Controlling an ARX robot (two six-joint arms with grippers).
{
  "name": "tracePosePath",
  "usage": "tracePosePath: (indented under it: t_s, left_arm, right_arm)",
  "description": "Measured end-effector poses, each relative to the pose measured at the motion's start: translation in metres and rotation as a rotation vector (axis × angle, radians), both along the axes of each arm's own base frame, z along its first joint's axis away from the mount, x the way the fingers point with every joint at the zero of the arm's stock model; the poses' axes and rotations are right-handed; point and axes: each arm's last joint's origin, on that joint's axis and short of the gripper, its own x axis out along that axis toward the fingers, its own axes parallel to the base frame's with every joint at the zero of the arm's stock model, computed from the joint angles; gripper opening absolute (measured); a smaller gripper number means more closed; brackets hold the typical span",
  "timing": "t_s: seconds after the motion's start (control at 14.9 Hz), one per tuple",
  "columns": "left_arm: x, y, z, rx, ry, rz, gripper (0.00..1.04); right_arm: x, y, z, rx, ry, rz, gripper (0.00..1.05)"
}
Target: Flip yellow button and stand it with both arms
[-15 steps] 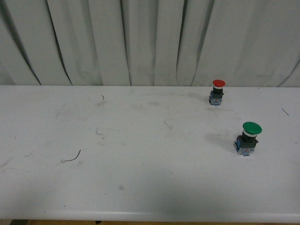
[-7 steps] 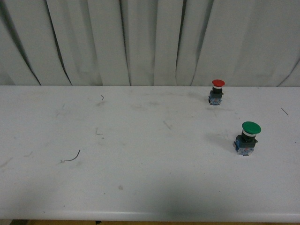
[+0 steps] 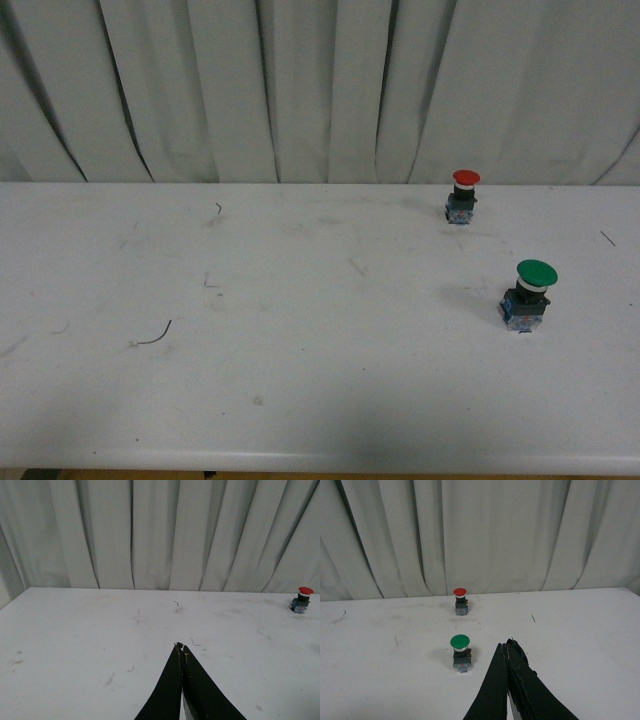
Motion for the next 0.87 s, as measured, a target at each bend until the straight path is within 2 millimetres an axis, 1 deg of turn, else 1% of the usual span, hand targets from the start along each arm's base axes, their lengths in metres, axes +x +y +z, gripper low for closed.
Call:
tracePosePath:
  t_s: [0.34,0.4,0.47,0.54,0.6,0.81,0.87]
  left_arm:
    - [0.0,0.0,0.0,0.0,0.0,0.0,0.02]
    - [0.0,0.0,0.0,0.0,0.0,0.0,0.02]
    - [0.0,0.0,0.0,0.0,0.0,0.0,0.02]
    - [0.0,0.0,0.0,0.0,0.0,0.0,0.02]
    - [0.0,0.0,0.0,0.0,-0.001,0.0,0.02]
    - [0.0,0.0,0.0,-0.001,-0.001,0.0,0.03]
    - [0.0,0.0,0.0,0.0,-0.001,0.0,0.15]
  right_arm:
    - [-0.006,0.0,-0.001,0.0,0.003,0.0,0.02]
    - [-0.008,0.0,-0.002,0.0,0.016,0.0,0.02]
    - [-0.015,0.0,-0.007,0.0,0.049,0.002,0.02]
    - [-0.017,0.0,-0.002,0.0,-0.009,0.003,0.02]
    - [-0.017,0.0,-0.005,0.0,0.018,0.002,0.02]
    - [-0.017,0.0,-0.004,0.0,0.012,0.002,0.02]
    - [-0.017,0.0,-0.004,-0.001,0.011,0.002,0.12]
